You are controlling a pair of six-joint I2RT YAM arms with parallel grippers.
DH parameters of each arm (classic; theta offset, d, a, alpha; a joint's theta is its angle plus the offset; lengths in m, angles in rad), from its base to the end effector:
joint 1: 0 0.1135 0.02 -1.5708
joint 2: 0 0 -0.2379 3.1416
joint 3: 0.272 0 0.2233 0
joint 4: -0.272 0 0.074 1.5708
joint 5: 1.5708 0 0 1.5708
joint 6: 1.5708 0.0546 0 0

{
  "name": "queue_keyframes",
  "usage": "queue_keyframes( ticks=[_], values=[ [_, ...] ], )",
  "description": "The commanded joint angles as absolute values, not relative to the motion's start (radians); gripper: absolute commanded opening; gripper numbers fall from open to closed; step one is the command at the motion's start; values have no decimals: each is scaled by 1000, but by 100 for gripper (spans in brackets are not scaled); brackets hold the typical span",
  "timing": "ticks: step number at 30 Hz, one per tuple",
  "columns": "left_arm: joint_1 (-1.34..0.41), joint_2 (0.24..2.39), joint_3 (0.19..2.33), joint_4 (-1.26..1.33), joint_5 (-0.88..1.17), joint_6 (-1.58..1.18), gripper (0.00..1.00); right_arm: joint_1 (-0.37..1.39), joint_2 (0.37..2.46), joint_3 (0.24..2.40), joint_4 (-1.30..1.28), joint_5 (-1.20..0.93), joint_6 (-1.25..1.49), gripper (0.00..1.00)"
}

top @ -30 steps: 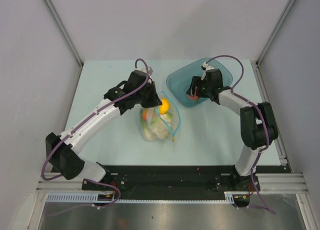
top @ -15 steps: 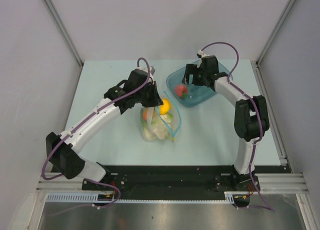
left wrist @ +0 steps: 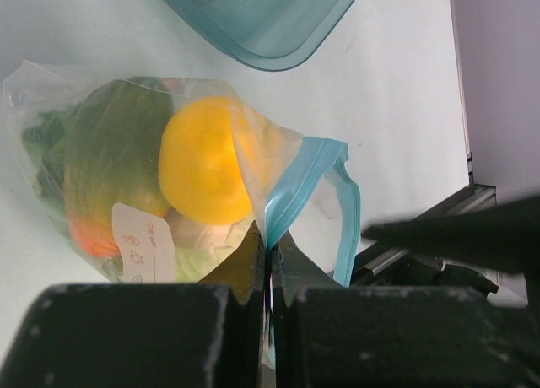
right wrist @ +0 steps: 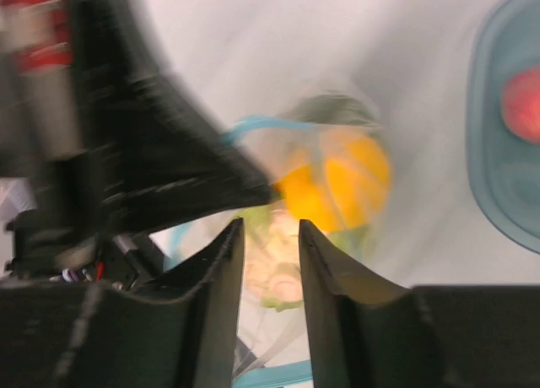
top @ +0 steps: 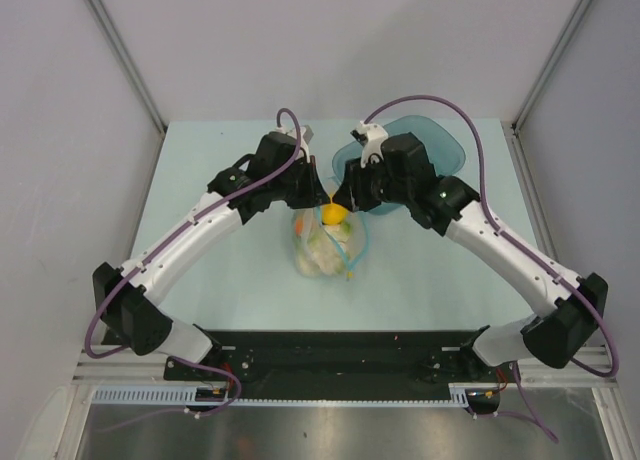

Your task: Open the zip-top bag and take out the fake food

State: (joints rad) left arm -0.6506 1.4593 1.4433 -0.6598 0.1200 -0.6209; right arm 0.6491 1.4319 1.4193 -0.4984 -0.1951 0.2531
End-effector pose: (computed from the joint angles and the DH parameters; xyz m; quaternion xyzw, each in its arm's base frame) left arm 0.2424 -0.1927 0.3263 0.0393 0.8994 -0.3000 0.3154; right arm 0.2439 0.1983 0.3440 -0.2172 0.8323 0.2949 0.4161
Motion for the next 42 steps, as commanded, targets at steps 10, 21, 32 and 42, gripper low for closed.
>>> queue_keyframes(
  ticks=[10, 21, 32, 42],
  values=[
    [-658, 1451, 1453, -571, 167, -695, 0, 723, 1420, 1279, -430, -120, 354, 29],
    [-701, 1440, 1446, -558, 201, -836, 0, 655, 1468, 1226, -333, -140, 471, 65],
    [-718, 1419, 1373, -503, 275, -934, 0, 598, 1394, 1206, -368, -307, 457, 96],
    [-689, 1419, 1316, -474, 252, -953, 0, 649, 1540, 1172, -42, -229, 505, 92]
  ],
)
